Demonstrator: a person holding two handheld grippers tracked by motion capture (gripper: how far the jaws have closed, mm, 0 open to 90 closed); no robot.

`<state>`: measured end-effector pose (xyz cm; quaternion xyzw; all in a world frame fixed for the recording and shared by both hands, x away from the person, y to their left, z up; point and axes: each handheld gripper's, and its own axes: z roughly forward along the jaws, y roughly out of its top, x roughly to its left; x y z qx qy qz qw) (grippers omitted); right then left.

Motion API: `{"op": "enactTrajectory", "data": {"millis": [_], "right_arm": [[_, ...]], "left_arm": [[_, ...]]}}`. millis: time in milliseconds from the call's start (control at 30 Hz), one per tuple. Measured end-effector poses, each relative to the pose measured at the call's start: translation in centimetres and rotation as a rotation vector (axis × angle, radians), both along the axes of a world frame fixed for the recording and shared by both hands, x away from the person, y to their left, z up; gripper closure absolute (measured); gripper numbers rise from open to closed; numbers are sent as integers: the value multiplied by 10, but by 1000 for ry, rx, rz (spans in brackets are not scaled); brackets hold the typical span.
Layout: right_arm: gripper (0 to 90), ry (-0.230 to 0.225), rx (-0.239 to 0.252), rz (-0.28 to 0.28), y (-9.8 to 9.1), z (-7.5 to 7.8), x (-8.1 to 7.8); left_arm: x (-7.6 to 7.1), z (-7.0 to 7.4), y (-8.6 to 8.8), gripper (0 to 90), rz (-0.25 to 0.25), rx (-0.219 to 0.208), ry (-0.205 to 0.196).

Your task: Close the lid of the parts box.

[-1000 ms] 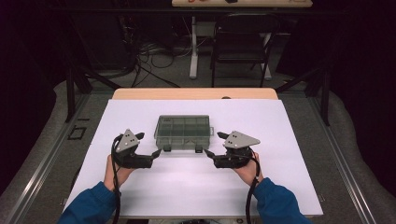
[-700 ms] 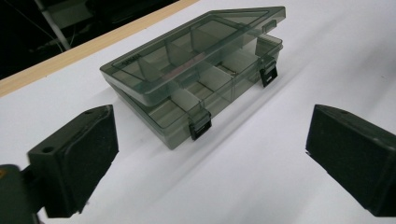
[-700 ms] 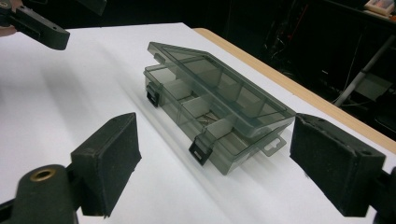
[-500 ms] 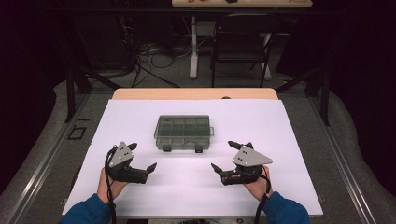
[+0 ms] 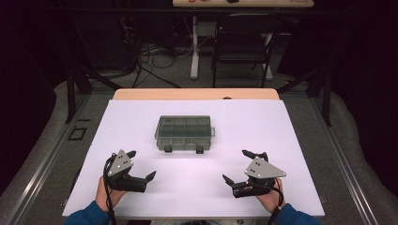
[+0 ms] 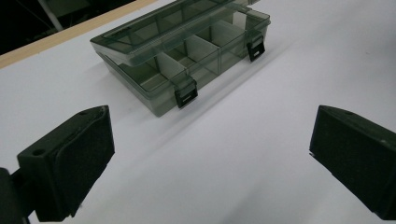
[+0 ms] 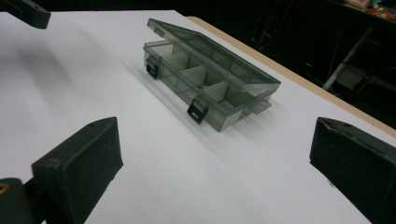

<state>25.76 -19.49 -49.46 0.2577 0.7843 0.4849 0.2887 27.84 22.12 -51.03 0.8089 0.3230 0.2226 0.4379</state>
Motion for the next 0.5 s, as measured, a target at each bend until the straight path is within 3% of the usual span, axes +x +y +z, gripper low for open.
{"op": "enactTrajectory", "data": {"millis": [133, 500], "right_arm": [[0, 2, 4, -9, -5, -1, -3], [0, -16, -3, -3, -11, -2, -14]], "left_arm": [[-5, -2, 1, 0, -7, 20, -3], [-10, -4, 2, 0, -13, 16, -8]]}}
